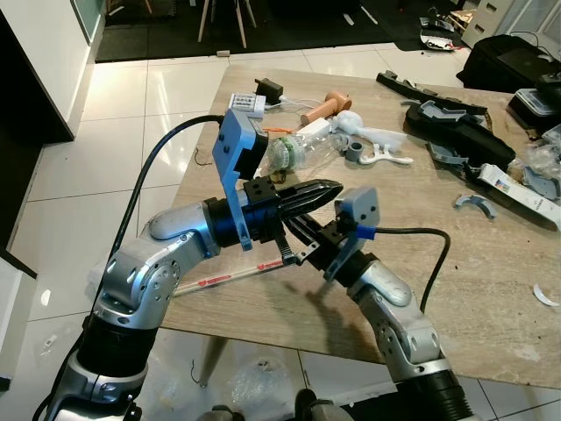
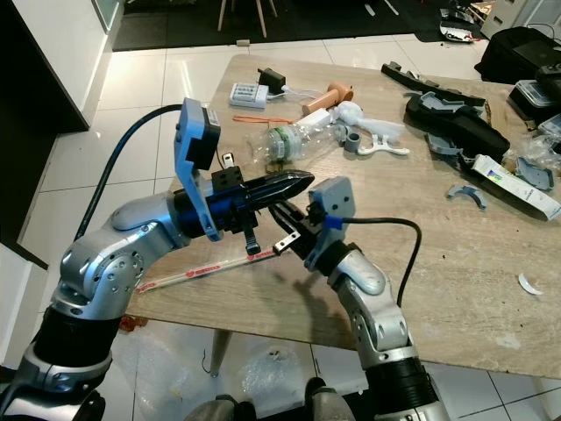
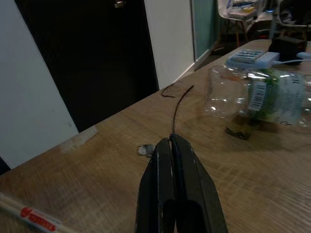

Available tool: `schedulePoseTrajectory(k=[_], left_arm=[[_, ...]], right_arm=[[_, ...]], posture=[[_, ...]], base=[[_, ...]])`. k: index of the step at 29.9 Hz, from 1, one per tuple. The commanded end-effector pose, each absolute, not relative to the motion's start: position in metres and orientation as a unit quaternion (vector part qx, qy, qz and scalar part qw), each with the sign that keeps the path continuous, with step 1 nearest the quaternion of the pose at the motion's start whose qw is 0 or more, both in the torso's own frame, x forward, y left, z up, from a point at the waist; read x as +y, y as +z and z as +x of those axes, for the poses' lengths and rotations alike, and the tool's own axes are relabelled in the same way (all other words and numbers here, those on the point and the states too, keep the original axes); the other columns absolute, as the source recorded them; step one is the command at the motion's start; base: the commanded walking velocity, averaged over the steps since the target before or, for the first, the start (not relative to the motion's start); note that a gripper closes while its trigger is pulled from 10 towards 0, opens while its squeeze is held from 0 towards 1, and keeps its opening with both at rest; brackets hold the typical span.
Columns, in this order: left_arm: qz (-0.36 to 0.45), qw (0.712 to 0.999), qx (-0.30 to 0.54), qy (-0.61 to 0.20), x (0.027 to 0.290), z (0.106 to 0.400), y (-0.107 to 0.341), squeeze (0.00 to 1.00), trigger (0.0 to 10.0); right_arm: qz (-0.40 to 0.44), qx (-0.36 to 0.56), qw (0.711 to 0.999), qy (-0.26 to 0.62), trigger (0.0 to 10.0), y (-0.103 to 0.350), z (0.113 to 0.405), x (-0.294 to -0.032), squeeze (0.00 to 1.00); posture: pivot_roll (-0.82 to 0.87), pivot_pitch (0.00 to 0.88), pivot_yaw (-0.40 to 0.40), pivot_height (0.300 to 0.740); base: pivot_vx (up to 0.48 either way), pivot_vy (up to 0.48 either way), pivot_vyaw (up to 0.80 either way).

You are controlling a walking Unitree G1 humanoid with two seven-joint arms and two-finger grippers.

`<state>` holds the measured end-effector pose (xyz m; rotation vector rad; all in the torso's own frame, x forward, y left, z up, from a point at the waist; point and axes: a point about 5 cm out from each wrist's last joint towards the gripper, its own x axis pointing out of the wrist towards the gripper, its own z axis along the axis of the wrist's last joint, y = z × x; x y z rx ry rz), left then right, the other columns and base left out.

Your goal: Picking trash to rubbish bin

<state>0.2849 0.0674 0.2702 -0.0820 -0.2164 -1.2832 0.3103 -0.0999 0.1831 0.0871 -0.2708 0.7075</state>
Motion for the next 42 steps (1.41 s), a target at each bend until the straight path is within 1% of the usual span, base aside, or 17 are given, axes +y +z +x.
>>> schedulePoseTrajectory(k=[1, 6, 7, 8, 10, 12, 16, 21, 22, 24, 25, 29, 35, 36, 38, 39, 42], left_arm=[[-0.029, 0.797, -0.103, -0.594, 0.068, 0.286, 0.271, 0.0, 10.0], [-0.007, 0.809, -0.099, -0.579, 0.071, 0.289, 0.268, 0.0, 10.0], [0.003, 0.814, -0.095, -0.574, 0.073, 0.29, 0.265, 0.0, 10.0], [0.018, 0.817, -0.088, -0.57, 0.078, 0.291, 0.261, 0.0, 10.0], [0.04, 0.823, -0.081, -0.561, 0.088, 0.291, 0.253, 0.0, 10.0], [0.075, 0.849, -0.08, -0.518, 0.102, 0.296, 0.246, 0.0, 10.0], [0.127, 0.921, -0.055, -0.364, 0.137, 0.315, 0.227, 0.0, 10.0], [0.103, 0.933, -0.036, -0.343, 0.152, 0.31, 0.219, 0.0, 10.0], [0.095, 0.935, -0.029, -0.34, 0.157, 0.305, 0.214, 0.0, 10.0], [0.094, 0.936, -0.027, -0.338, 0.158, 0.303, 0.212, 0.0, 10.0], [0.092, 0.938, -0.032, -0.332, 0.16, 0.301, 0.21, 0.0, 10.0], [0.083, 0.94, -0.046, -0.329, 0.161, 0.299, 0.21, 0.0, 10.0], [0.082, 0.909, -0.038, -0.407, 0.153, 0.283, 0.204, 0.0, 10.0], [0.093, 0.894, -0.025, -0.437, 0.152, 0.278, 0.199, 0.0, 10.0], [0.101, 0.884, -0.016, -0.456, 0.151, 0.274, 0.196, 0.0, 10.0], [0.116, 0.873, -0.004, -0.475, 0.152, 0.272, 0.191, 0.0, 10.0], [0.143, 0.862, 0.008, -0.487, 0.154, 0.274, 0.184, 0.0, 10.0]], right_arm=[[0.046, -0.133, 0.933, 0.331, 0.0, 0.181, 0.311, -0.105, 0.0], [0.022, -0.114, 0.939, 0.324, 0.0, 0.177, 0.311, -0.109, 0.0], [-0.009, -0.1, 0.937, 0.334, 7.3, 0.173, 0.309, -0.11, 0.0], [-0.041, -0.085, 0.931, 0.352, 10.0, 0.167, 0.306, -0.11, 0.0], [-0.069, -0.072, 0.92, 0.378, 10.0, 0.16, 0.301, -0.11, 0.0], [-0.072, -0.069, 0.911, 0.4, 10.0, 0.159, 0.295, -0.108, 0.0], [-0.096, -0.091, 0.895, 0.427, 10.0, 0.16, 0.287, -0.103, 0.0], [-0.098, -0.095, 0.888, 0.44, 10.0, 0.161, 0.285, -0.1, 0.0], [-0.098, -0.093, 0.883, 0.449, 10.0, 0.16, 0.284, -0.099, 0.42], [-0.099, -0.091, 0.881, 0.453, 10.0, 0.16, 0.284, -0.098, 0.42], [-0.091, -0.092, 0.882, 0.453, 10.0, 0.159, 0.285, -0.099, 1.0], [-0.094, -0.089, 0.882, 0.453, 10.0, 0.156, 0.287, -0.102, 1.0], [-0.098, -0.088, 0.887, 0.443, 10.0, 0.157, 0.289, -0.107, 1.0], [-0.093, -0.088, 0.893, 0.432, 10.0, 0.158, 0.29, -0.11, 0.71], [-0.09, -0.087, 0.897, 0.424, 10.0, 0.158, 0.29, -0.111, 0.71], [-0.081, -0.086, 0.902, 0.416, 10.0, 0.157, 0.289, -0.114, 0.0], [-0.067, -0.084, 0.906, 0.41, 10.0, 0.155, 0.284, -0.117, 0.0]], posture=[[0.0, 0.199, -0.001, 0.74], [0.0, 0.199, -0.001, 0.74], [0.0, 0.199, -0.001, 0.74], [0.0, 0.201, 0.001, 0.74], [0.0, 0.201, 0.003, 0.74], [-0.01, 0.201, 0.004, 0.74], [-0.01, 0.198, 0.003, 0.74], [-0.01, 0.197, 0.002, 0.74], [0.0, 0.195, -0.001, 0.74], [0.0, 0.195, -0.001, 0.74], [-0.01, 0.192, -0.002, 0.74], [0.0, 0.19, -0.004, 0.74], [0.0, 0.184, -0.014, 0.74], [0.0, 0.183, -0.013, 0.74], [0.0, 0.183, -0.013, 0.74], [0.0, 0.181, -0.011, 0.74], [0.0, 0.18, -0.01, 0.74]], base=[[0.0, 0.0, 0.0], [0.0, 0.0, 0.0], [0.0, 0.0, 0.0], [0.0, 0.0, 0.0], [0.0, 0.0, 0.0], [0.0, 0.0, 0.0], [0.0, 0.0, 0.0], [0.0, 0.0, 0.0], [0.0, 0.0, 0.0], [0.0, 0.0, 0.0], [0.0, 0.0, 0.0], [0.0, 0.0, 0.0], [0.0, 0.0, 0.0], [0.0, 0.0, 0.0], [0.0, 0.0, 0.0], [0.0, 0.0, 0.0], [0.0, 0.0, 0.0]])
